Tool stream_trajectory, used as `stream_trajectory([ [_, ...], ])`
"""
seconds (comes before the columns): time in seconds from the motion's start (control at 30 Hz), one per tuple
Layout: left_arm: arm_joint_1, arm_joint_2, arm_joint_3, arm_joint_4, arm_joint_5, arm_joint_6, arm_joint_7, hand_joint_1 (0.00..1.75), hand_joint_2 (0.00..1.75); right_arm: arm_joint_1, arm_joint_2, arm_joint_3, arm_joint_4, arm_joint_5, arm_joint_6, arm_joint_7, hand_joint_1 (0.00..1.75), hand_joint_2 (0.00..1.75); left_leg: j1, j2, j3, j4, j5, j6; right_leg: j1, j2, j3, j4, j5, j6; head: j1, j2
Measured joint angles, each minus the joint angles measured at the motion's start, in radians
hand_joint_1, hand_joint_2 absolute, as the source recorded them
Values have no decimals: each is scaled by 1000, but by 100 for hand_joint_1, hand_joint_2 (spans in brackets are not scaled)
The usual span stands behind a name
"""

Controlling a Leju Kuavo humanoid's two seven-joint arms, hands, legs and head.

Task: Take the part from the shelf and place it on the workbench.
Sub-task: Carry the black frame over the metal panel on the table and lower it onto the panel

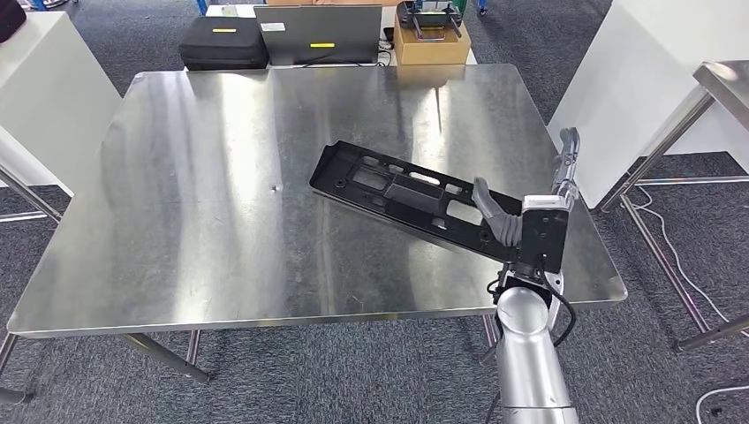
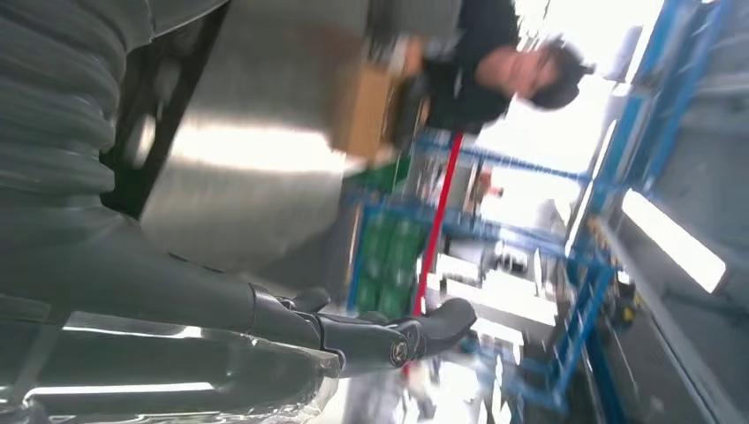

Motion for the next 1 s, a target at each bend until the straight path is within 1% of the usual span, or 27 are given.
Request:
stream_trajectory([
  [0.1, 0, 2, 22, 0, 6, 11, 8, 0, 0, 26, 3, 16, -34, -112, 69, -15, 0, 175, 0, 0, 0, 0, 0, 0, 0, 0, 1, 0, 0, 0, 0, 0],
  [0.17, 0, 5, 36, 0, 8, 17, 17, 0, 0, 44, 4, 25, -50, -152, 91, -20, 0, 175, 0, 0, 0, 0, 0, 0, 0, 0, 1, 0, 0, 0, 0, 0],
  [0.33, 1, 8, 54, -1, 9, 20, 26, 0, 0, 66, 6, 36, -73, -173, 101, -24, 0, 175, 0, 0, 0, 0, -1, 0, -1, 0, 0, 0, 0, 0, 0, 0],
  [0.5, 1, 8, 70, -1, 18, 20, 53, 0, 0, 102, 6, 52, -88, -229, 151, -26, 0, 175, -3, 0, 1, 1, -4, 3, -5, 0, 1, -1, -1, 1, 0, 0],
  [0.63, 2, 8, 83, -1, 20, 8, 74, 0, 0, 179, 11, 79, -93, -270, 174, -41, 0, 175, -8, -1, 2, 3, -8, 9, -10, -1, 4, -1, -4, 6, 0, 0],
  [0.73, 5, 8, 86, -1, 18, 0, 81, 0, 0, 238, 17, 89, -95, -296, 182, -53, 0, 175, -12, -2, 2, 7, -14, 16, -14, -1, 7, -2, -6, 14, 0, 0],
  [0.8, 6, 7, 90, -1, 16, -4, 83, 0, 0, 265, 21, 94, -99, -302, 184, -58, 0, 175, -10, -1, 6, 5, -11, 23, -15, 0, 8, 2, -9, 20, 0, 0],
  [0.83, 6, 6, 92, -1, 16, -5, 83, 0, 0, 275, 23, 97, -101, -303, 184, -59, 0, 175, -8, 0, 9, 2, -8, 27, -15, 0, 3, 16, -20, 19, 0, 0],
  [0.87, 6, 4, 93, -1, 16, -6, 83, 0, 0, 282, 24, 99, -104, -300, 184, -59, 0, 175, -6, 2, 11, -2, -5, 32, -15, 1, -7, 43, -39, 16, 1, 0],
  [0.9, 6, 3, 94, -1, 16, -7, 84, 0, 0, 289, 24, 101, -106, -295, 184, -60, 0, 175, -4, 4, 13, -5, -3, 35, -16, 1, -29, 96, -71, 10, 2, 0],
  [0.93, 6, 2, 94, -1, 16, -9, 84, 0, 0, 299, 24, 102, -107, -287, 184, -59, 0, 175, -5, 4, 13, -5, -3, 37, -15, 2, -59, 169, -108, 3, 4, 0],
  [0.97, 6, 1, 95, -1, 16, -10, 85, 0, 0, 310, 24, 103, -109, -279, 183, -58, 0, 175, -6, 4, 12, -5, -2, 38, -14, 3, -90, 242, -140, 0, 4, 0],
  [1.0, 6, -1, 95, -1, 16, -11, 85, 0, 0, 321, 24, 103, -110, -272, 183, -58, 0, 175, -7, 4, 10, -5, -1, 39, -12, 3, -112, 299, -161, 0, 4, 0],
])
